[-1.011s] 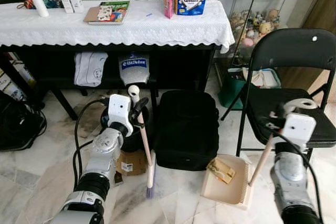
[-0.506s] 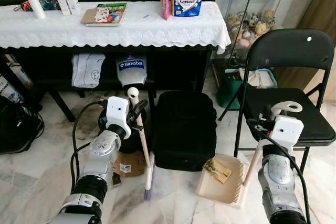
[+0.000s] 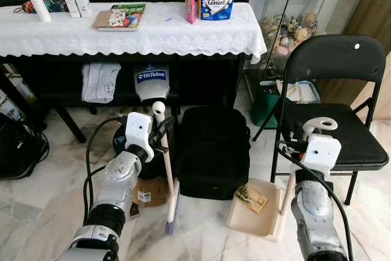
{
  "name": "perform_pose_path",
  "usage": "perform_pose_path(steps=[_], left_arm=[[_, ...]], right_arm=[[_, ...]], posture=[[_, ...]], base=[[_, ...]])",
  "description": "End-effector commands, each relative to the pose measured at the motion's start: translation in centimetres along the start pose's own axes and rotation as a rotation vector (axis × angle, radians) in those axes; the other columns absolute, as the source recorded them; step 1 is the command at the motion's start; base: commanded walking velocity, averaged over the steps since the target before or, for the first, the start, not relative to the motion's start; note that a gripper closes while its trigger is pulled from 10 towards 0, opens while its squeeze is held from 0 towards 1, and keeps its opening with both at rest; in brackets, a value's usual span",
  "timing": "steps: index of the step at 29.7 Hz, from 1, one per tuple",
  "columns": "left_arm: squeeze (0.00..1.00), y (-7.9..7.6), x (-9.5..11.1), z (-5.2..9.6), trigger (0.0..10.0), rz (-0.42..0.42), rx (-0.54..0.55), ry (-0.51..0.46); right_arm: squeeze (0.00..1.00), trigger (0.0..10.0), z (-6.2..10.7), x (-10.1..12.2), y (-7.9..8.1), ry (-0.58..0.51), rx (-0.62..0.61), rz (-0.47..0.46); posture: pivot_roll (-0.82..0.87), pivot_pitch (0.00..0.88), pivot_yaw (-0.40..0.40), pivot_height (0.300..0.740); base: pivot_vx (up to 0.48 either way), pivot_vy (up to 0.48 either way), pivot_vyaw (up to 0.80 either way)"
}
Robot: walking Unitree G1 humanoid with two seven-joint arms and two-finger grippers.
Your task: Sweep floor
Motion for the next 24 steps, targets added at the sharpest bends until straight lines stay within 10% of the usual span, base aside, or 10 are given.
perform_pose_path(steps=[1,24], left_arm=[[0.00,-0.48,1.58,-0.31,10.0,0.023,-0.013,-0.086],[0.00,-1.25,1.77,-0.25,10.0,0.023,-0.060,-0.097]], right_arm=[[0.00,10.0,-0.43,1.78,2.04,-0.072,0.049,-0.079],[0.00,10.0,-0.29,2.05,1.76,-0.057,0.016,-0.086]], posture=[[-0.10,0.000,0.020,0.740],[-0.09,0.000,0.031,0.740]], base=[[0.000,0.000,0.00],[0.000,0.000,0.00]])
Point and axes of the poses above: a point about 5 cm out from each wrist's last joint towards the gripper, its own z axis pointing back from the gripper into the wrist, its own x axis along the axis of the wrist's last joint, y = z × x, the point moved 3 cm from there along -z, pointing out of the wrist towards the gripper, and after that the axes turned 14 degrees about -z, right-handed, at the moved point
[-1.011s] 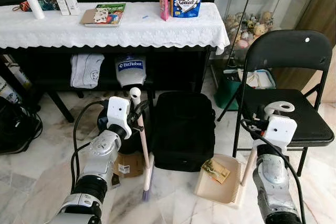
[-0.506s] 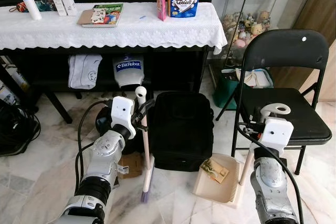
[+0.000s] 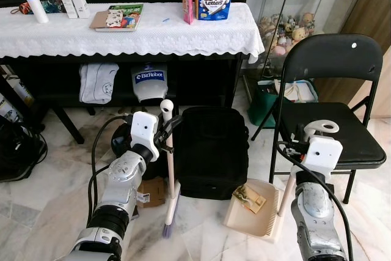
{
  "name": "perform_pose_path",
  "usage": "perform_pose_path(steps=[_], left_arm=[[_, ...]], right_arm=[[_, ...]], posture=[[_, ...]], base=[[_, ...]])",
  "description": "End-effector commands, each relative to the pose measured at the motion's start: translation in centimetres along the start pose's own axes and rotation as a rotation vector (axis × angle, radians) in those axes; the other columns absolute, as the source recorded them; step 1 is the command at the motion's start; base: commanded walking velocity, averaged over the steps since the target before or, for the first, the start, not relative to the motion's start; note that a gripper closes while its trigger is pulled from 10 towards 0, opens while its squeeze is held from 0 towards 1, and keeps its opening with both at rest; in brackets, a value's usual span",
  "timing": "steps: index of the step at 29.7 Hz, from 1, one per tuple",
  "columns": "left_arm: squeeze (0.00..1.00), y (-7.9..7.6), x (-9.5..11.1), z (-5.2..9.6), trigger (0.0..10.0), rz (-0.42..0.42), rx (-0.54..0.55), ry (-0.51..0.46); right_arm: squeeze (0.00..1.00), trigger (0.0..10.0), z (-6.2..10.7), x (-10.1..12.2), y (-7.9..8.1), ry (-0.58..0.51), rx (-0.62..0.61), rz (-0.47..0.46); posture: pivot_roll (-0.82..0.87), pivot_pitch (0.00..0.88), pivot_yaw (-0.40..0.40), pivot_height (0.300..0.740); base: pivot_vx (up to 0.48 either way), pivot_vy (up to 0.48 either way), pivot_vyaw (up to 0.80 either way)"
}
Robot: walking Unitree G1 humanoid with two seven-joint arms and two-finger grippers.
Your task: Sweep floor
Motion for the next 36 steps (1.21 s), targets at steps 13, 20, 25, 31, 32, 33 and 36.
perform_pose_path(steps=[13,20,25,31,32,33,36], left_arm=[[0.00,-0.62,0.94,-0.07,10.0,0.030,-0.020,-0.056],[0.00,-0.57,0.99,-0.05,10.0,0.020,-0.015,-0.058],[0.00,-0.56,1.01,-0.05,10.0,0.020,-0.012,-0.059],[0.00,-0.64,0.99,-0.04,10.0,0.020,-0.013,-0.059],[0.00,-0.64,0.99,-0.04,10.0,0.020,-0.013,-0.059],[0.00,-0.63,0.95,-0.04,10.0,0.019,-0.012,-0.057],[0.00,-0.62,0.88,-0.06,10.0,0.021,-0.008,-0.053]], right_arm=[[0.00,10.0,-0.35,1.71,1.61,-0.066,0.034,-0.075],[0.00,10.0,-0.45,1.75,1.32,-0.066,0.029,-0.072],[0.00,10.0,-0.47,1.72,1.26,-0.064,0.028,-0.074],[0.00,10.0,-0.45,1.70,1.21,-0.062,0.028,-0.074],[0.00,10.0,-0.45,1.69,1.22,-0.062,0.028,-0.074],[0.00,10.0,-0.45,1.68,1.24,-0.062,0.029,-0.074],[0.00,10.0,-0.44,1.64,1.22,-0.060,0.029,-0.074]], posture=[[-0.09,0.000,0.031,0.740],[-0.09,0.000,0.028,0.740],[-0.09,0.000,0.027,0.740],[-0.09,0.000,0.025,0.740],[-0.09,0.000,0.025,0.740],[-0.09,0.000,0.025,0.740],[-0.10,0.000,0.023,0.740]], base=[[0.000,0.000,0.00],[0.000,-0.214,0.00],[0.000,-0.432,0.00],[0.000,-0.459,0.00],[0.000,-0.480,0.00],[0.000,-0.480,0.00],[0.000,-0.415,0.00]])
Point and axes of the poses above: a point about 5 cm out from each wrist's last joint towards the gripper, its own z axis pointing back from the gripper into the wrist, its own x axis along the axis of the wrist's last joint, y = z × x, the point moved 3 cm from there along -z, pointing out of the wrist towards the gripper, and after that the axes turned 14 degrees about -z, right-handed, at the moved point
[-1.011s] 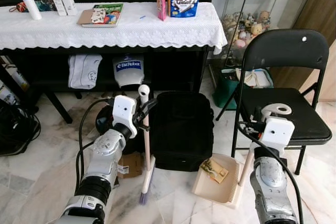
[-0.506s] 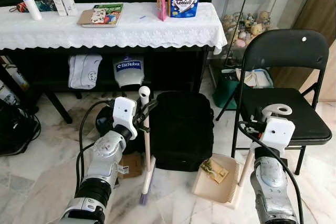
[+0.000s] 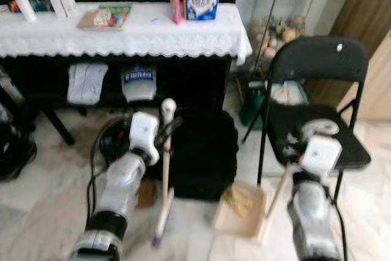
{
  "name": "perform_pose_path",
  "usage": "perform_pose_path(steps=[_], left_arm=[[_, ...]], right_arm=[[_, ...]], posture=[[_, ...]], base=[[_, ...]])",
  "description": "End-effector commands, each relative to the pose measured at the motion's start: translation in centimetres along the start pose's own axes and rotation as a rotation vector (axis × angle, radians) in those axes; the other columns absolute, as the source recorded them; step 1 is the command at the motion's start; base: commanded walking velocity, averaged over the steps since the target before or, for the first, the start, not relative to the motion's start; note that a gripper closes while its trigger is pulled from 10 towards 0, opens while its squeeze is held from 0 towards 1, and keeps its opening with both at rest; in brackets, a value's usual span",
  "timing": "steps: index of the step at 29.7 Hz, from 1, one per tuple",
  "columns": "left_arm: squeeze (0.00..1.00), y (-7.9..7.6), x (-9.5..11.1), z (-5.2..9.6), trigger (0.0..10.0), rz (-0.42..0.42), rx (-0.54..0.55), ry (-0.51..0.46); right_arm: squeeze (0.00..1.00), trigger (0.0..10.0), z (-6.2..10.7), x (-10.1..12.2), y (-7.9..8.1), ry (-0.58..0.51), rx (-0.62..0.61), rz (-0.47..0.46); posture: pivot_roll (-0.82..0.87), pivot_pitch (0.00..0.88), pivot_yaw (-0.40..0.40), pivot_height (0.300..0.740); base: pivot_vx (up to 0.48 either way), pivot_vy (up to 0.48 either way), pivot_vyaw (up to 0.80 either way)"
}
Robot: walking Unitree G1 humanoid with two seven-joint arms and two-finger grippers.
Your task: Sweep floor
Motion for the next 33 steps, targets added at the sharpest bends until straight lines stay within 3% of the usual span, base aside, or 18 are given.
perform_pose_path(steps=[1,15,33], left_arm=[[0.00,-0.67,1.19,-0.70,10.0,0.022,-0.014,-0.053],[0.00,-0.47,0.93,-0.62,10.0,0.029,0.004,-0.040],[0.00,-0.19,0.88,-0.70,10.0,0.017,0.006,-0.032]], right_arm=[[0.00,10.0,-0.51,1.75,0.51,-0.071,0.020,-0.046],[0.00,10.0,-0.45,1.45,0.92,-0.049,0.050,-0.030],[0.00,10.0,-0.32,1.36,1.45,-0.043,0.056,-0.047]], posture=[[-0.10,0.000,0.023,0.740],[-0.09,0.000,0.019,0.740],[-0.09,0.000,0.028,0.740]], base=[[0.000,-0.382,0.00],[0.000,0.000,0.00],[0.000,0.000,0.79]])
Point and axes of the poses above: a point about 5 cm out from each wrist's last joint towards the gripper, its own z axis pointing back from the gripper into the wrist, its own x axis along the axis of the wrist's last joint, y = z × x, the point moved 3 cm from there along -z, pointing out of the wrist towards the gripper, and after that the axes turned 14 degrees about -z, right-handed, at the moved point
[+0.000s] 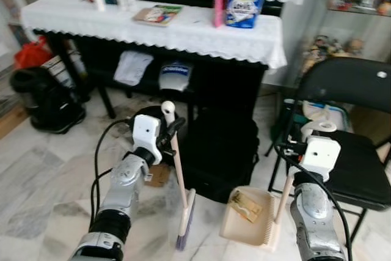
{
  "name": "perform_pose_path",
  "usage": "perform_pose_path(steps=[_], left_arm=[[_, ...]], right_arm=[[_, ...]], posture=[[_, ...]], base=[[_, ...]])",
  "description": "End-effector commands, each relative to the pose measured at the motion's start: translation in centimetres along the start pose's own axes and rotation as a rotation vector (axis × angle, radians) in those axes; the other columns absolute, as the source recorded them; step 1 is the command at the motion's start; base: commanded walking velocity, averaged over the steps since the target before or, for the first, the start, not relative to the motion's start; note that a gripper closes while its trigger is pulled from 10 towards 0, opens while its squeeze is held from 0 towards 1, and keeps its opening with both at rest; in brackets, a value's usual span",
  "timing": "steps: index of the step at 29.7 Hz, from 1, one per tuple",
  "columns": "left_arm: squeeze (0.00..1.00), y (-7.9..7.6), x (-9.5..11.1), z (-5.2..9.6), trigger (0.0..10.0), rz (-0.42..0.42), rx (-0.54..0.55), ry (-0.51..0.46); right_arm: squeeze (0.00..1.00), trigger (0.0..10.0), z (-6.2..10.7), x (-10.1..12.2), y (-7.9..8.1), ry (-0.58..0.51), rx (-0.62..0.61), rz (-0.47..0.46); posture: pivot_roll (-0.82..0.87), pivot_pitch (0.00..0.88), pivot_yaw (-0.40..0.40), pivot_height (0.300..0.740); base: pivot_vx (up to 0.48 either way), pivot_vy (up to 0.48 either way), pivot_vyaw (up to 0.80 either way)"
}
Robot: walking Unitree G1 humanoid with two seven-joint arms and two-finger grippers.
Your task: Sweep floor
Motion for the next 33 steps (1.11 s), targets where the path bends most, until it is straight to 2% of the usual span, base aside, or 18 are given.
perform_pose_path(steps=[1,7,11,26,33], left_arm=[[0.00,-0.35,1.08,-0.71,10.0,-0.006,-0.009,-0.039],[0.00,-0.52,1.06,-0.73,10.0,-0.010,-0.020,-0.039],[0.00,-0.77,1.10,-0.73,10.0,-0.020,-0.031,-0.042],[0.00,-0.89,1.17,-0.70,10.0,-0.007,-0.035,-0.050],[0.00,-1.07,1.21,-0.68,10.0,-0.004,-0.044,-0.057]], right_arm=[[0.00,10.0,-0.48,1.43,1.58,-0.055,0.034,-0.084],[0.00,10.0,-0.41,1.35,1.44,-0.053,0.025,-0.088],[0.00,10.0,-0.43,1.42,1.02,-0.057,0.009,-0.101],[0.00,10.0,-0.50,1.39,0.79,-0.054,-0.001,-0.105],[0.00,10.0,-0.59,1.48,0.76,-0.057,-0.001,-0.106]], posture=[[-0.09,0.000,0.028,0.740],[-0.09,0.000,0.029,0.740],[-0.09,0.000,0.029,0.740],[-0.10,0.000,0.027,0.740],[-0.10,0.000,0.028,0.740]], base=[[0.000,0.000,0.80],[0.000,0.000,0.71],[0.000,-0.074,0.00],[0.000,-0.359,0.00],[0.000,0.000,0.00]])
Point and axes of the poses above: a point about 5 cm out from each wrist's last joint towards the gripper, its own z axis pointing back from the gripper into the wrist, its own x axis along the axis of the wrist's last joint, y = z × x, the point moved 3 cm from there along -z, pointing out of the wrist towards the gripper, and after that the axes turned 14 degrees about -z, right-handed, at the moved point
